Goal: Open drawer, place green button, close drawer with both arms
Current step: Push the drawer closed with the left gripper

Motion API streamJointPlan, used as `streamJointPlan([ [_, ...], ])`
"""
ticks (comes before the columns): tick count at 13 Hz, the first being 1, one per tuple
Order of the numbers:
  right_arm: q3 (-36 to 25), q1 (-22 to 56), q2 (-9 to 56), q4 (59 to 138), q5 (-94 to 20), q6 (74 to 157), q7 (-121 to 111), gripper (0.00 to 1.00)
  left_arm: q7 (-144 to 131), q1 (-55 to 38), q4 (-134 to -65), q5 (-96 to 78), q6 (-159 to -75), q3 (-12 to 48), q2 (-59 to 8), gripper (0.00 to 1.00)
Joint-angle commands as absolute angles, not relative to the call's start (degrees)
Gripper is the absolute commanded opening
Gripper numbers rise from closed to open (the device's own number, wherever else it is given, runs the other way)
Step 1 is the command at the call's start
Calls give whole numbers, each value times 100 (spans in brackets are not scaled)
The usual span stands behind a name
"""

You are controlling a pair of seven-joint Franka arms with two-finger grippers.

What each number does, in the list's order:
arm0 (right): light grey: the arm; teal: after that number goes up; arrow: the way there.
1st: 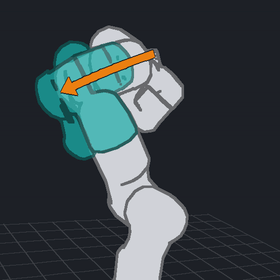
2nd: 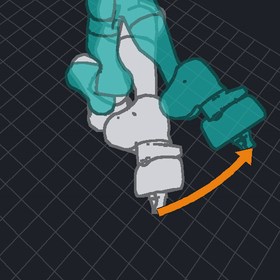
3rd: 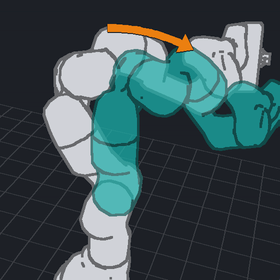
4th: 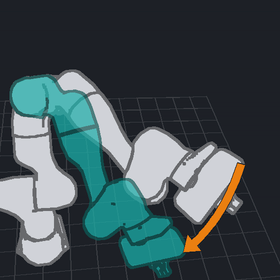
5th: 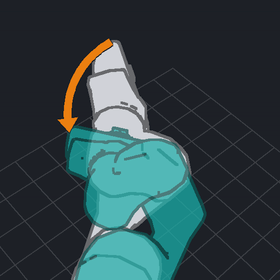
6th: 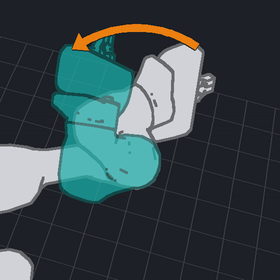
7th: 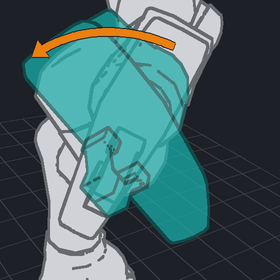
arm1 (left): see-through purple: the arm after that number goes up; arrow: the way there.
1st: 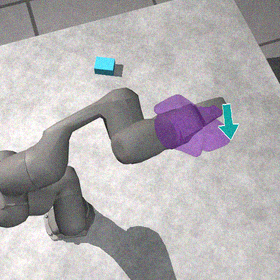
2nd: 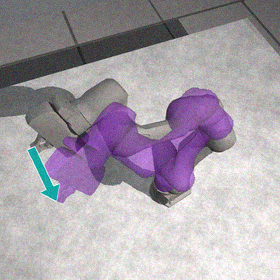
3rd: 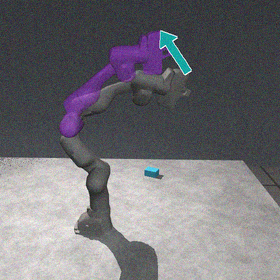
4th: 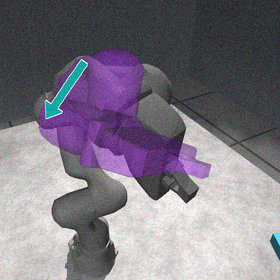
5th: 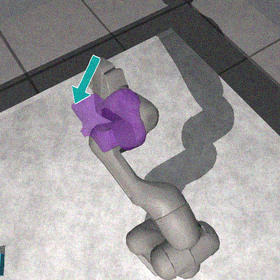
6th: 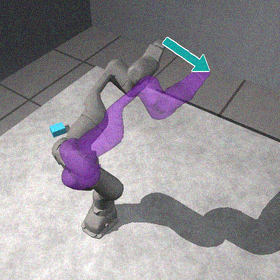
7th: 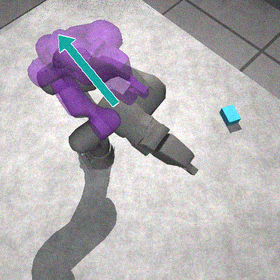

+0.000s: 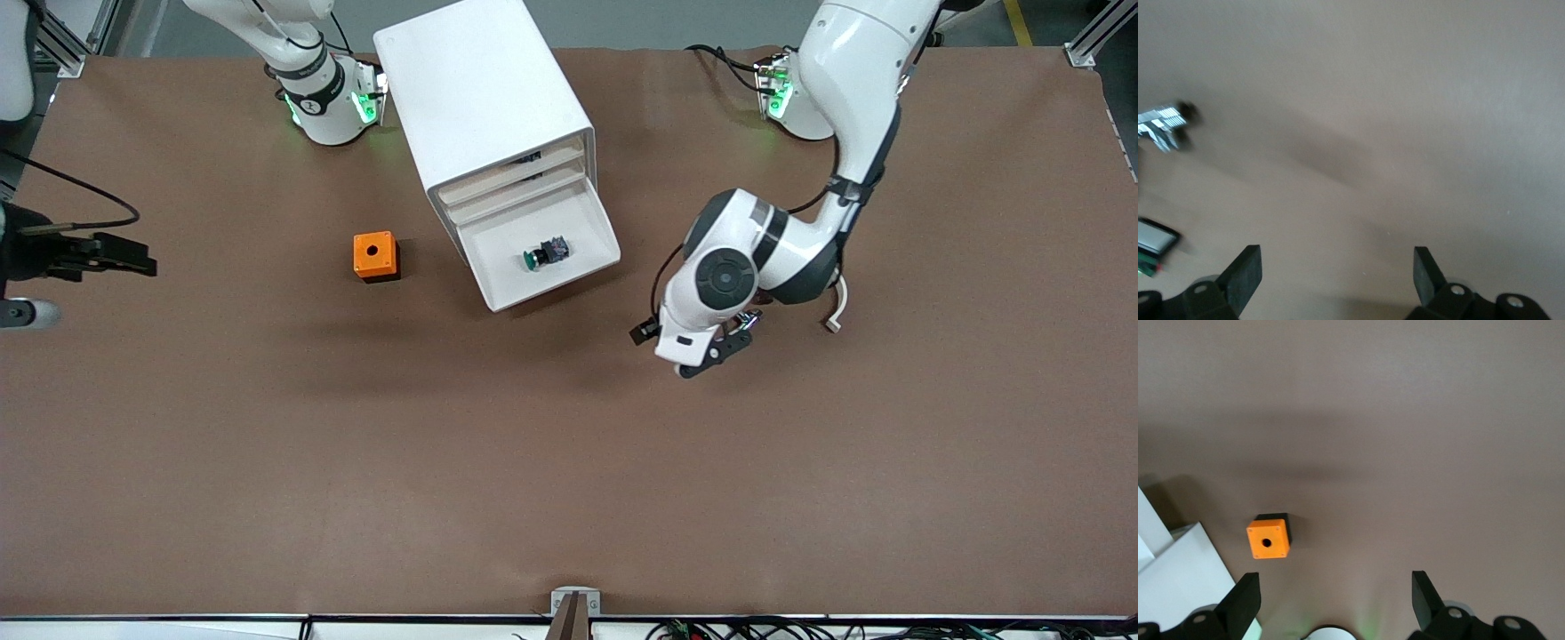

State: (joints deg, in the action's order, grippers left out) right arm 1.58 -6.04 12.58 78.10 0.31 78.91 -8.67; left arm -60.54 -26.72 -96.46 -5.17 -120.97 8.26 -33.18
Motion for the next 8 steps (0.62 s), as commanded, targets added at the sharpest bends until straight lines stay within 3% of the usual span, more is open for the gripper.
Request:
streamJointPlan([
  [1,237,-888,1204,7770,9,7788,-1142,100,-6511,-2961,-9413,-527,-12094,826,-3594,100],
  [4,220,-1054,1204,7279,62,7489,-1143,100,-6548,-3242,-9413,-886,-12094,905,-3639,100],
  [8,229,-1397,1116,7207,-279,7453,-1160,100,-7065,-3682,-9536,-1134,-12041,914,-3604,100],
])
